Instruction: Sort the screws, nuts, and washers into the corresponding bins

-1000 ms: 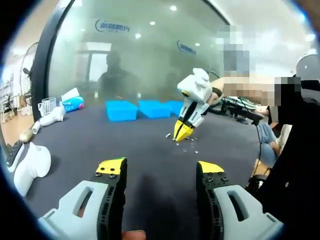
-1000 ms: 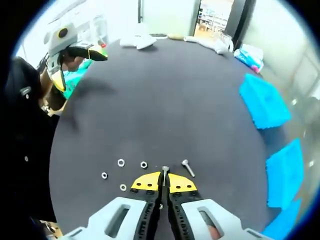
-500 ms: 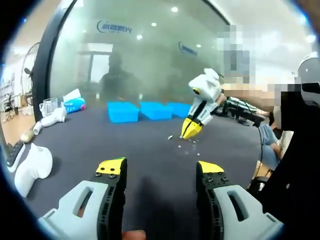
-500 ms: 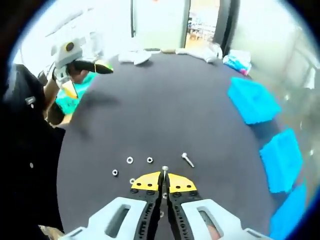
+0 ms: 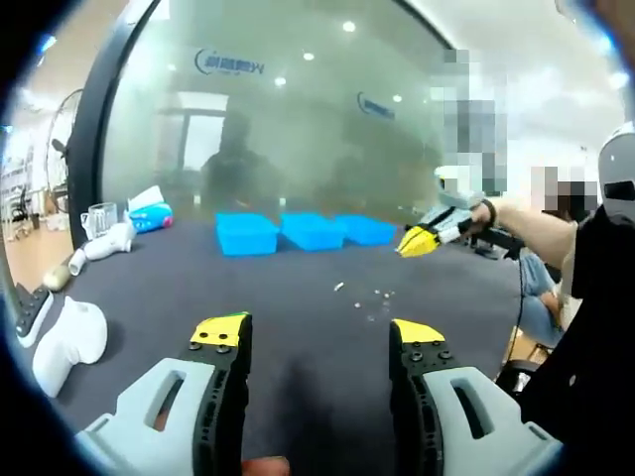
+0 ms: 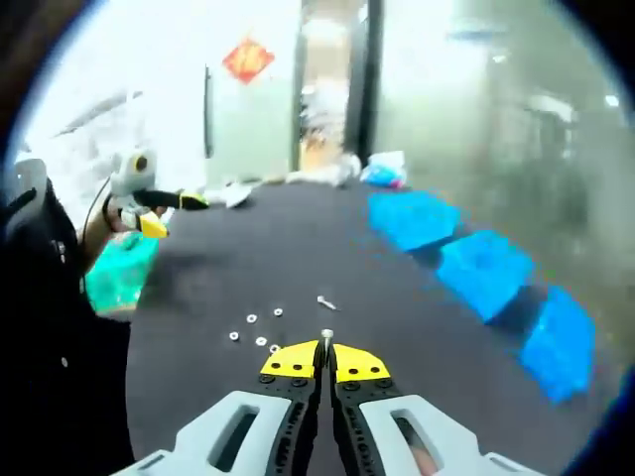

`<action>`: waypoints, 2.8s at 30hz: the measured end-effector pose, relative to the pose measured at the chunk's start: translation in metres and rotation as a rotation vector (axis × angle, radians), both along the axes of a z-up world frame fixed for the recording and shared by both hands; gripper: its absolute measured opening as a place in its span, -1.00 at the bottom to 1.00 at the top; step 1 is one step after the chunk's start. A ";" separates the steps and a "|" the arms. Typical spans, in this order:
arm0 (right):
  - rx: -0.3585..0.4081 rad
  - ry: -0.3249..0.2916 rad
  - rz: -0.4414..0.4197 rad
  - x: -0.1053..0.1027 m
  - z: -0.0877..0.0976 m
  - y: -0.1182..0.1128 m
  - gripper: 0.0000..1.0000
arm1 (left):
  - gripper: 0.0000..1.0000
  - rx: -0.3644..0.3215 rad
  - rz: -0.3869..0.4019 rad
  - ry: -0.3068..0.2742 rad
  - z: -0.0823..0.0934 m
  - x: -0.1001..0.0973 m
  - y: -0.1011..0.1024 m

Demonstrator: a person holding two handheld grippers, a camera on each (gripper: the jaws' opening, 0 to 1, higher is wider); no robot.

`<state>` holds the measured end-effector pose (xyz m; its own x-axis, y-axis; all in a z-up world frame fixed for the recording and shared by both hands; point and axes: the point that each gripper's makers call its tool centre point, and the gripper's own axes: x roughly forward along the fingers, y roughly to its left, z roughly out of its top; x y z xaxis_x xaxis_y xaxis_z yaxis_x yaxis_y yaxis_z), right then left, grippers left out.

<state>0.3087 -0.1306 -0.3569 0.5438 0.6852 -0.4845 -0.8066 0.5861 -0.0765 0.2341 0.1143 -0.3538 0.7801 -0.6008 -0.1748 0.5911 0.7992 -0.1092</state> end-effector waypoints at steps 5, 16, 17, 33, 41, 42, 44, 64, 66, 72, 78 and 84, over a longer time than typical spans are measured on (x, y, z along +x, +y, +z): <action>0.136 -0.059 -0.116 -0.013 0.017 -0.031 -0.98 | 0.07 -0.008 -0.002 -0.002 0.003 0.002 -0.002; 0.225 -0.256 -0.328 -0.034 0.035 -0.072 -0.98 | 0.07 -0.021 -0.004 -0.012 0.007 0.001 -0.005; 0.231 -0.268 -0.342 -0.036 0.037 -0.075 -0.98 | 0.07 -0.024 -0.003 -0.014 0.007 0.001 -0.005; 0.277 -0.376 -0.526 -0.005 0.064 -0.114 -0.98 | 0.07 -0.030 0.005 -0.023 0.010 -0.001 -0.002; 0.279 -0.403 -0.618 0.038 0.074 -0.137 -0.98 | 0.07 -0.031 0.003 -0.027 0.012 -0.002 -0.004; 0.277 -0.409 -0.624 0.043 0.076 -0.140 -0.98 | 0.07 -0.030 0.006 -0.028 0.012 -0.002 -0.003; 0.283 -0.416 -0.641 0.055 0.080 -0.145 -0.98 | 0.07 -0.033 0.014 -0.030 0.012 -0.001 -0.001; 0.222 -0.269 -0.725 0.186 0.070 -0.172 -0.98 | 0.06 -0.027 0.028 -0.033 0.014 0.002 0.002; 0.217 -0.272 -0.740 0.195 0.069 -0.173 -0.98 | 0.06 -0.028 0.031 -0.034 0.014 0.002 0.002; 0.200 -0.259 -0.768 0.209 0.062 -0.176 -0.98 | 0.06 -0.025 0.034 -0.030 0.012 0.002 0.003; 0.181 -0.268 -0.774 0.211 0.060 -0.178 -0.97 | 0.06 -0.031 0.036 -0.033 0.013 0.002 0.003; 0.165 -0.260 -0.791 0.211 0.051 -0.184 -0.97 | 0.06 -0.034 0.029 -0.028 0.010 0.001 0.001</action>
<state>0.5193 -0.3146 -0.3060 0.9730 0.1070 -0.2046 -0.1229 0.9902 -0.0667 0.2350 0.1148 -0.3436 0.8015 -0.5830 -0.1327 0.5708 0.8122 -0.1205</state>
